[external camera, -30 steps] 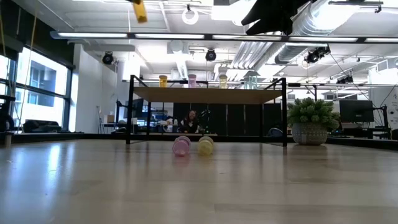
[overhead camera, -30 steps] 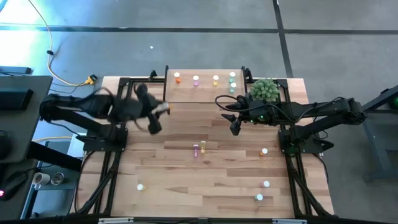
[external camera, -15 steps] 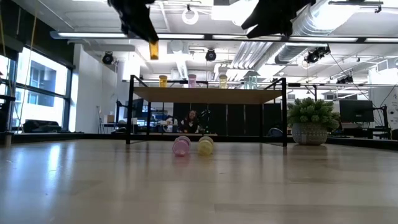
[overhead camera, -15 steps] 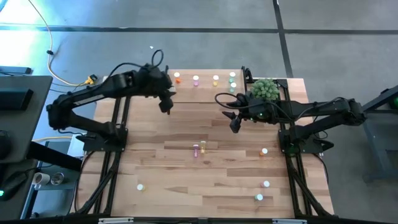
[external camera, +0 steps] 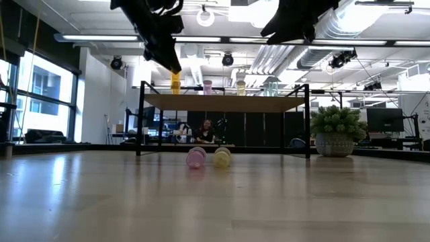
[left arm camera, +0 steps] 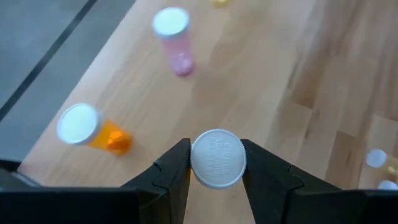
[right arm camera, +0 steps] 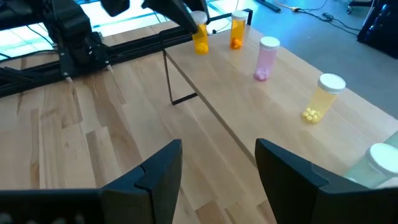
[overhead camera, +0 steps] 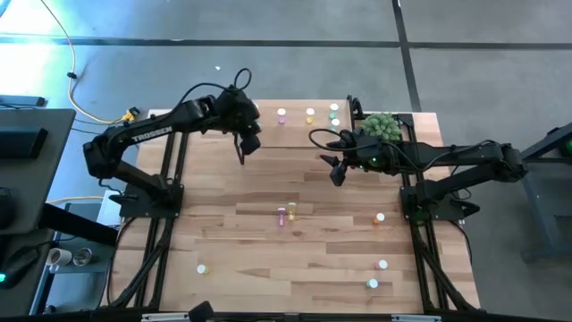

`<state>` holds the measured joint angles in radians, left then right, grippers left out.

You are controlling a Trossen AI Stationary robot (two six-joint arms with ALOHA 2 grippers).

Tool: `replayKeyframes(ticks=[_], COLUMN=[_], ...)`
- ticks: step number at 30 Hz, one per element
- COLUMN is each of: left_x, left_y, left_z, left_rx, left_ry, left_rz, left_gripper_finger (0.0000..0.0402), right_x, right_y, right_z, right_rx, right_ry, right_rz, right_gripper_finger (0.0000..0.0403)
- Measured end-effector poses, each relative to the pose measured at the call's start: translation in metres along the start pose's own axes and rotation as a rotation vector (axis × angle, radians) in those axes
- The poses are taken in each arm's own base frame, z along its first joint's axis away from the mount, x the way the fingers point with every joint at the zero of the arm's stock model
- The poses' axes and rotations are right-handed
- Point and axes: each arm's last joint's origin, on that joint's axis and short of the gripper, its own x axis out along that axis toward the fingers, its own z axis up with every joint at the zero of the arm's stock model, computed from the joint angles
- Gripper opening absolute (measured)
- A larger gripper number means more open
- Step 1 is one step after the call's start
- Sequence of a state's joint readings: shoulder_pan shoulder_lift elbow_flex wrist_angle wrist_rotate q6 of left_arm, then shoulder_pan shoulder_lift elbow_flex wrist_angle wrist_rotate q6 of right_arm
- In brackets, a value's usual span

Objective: Pick and place medicine bottles onto shelf by color
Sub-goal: Put the left orange pill bottle on the shelf aligned with the other orange pill bottle

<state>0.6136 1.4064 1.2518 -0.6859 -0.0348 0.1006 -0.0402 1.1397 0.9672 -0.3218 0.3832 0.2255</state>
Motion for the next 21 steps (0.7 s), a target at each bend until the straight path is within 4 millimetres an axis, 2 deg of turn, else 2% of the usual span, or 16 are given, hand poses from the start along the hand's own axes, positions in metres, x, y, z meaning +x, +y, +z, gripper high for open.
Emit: replayKeyframes(ticks=[11, 16, 21], left_x=[0.003, 0.009, 0.009], left_y=[0.016, 0.015, 0.015], left_z=[-0.003, -0.01, -0.007], left_rx=[-0.16, -0.18, -0.182], left_ry=[0.015, 0.037, 0.014], left_rz=[0.045, 0.049, 0.049], left_gripper_finger=[0.0121, 0.0121, 0.0121], right_x=[0.0, 0.0, 0.0], right_y=[0.0, 0.0, 0.0], right_z=[0.0, 0.0, 0.0], right_rx=[-0.017, -0.017, -0.017], right_ry=[0.0, 0.0, -0.002], right_rz=[0.0, 0.0, 0.0], right_gripper_finger=[0.0195, 0.0195, 0.0195])
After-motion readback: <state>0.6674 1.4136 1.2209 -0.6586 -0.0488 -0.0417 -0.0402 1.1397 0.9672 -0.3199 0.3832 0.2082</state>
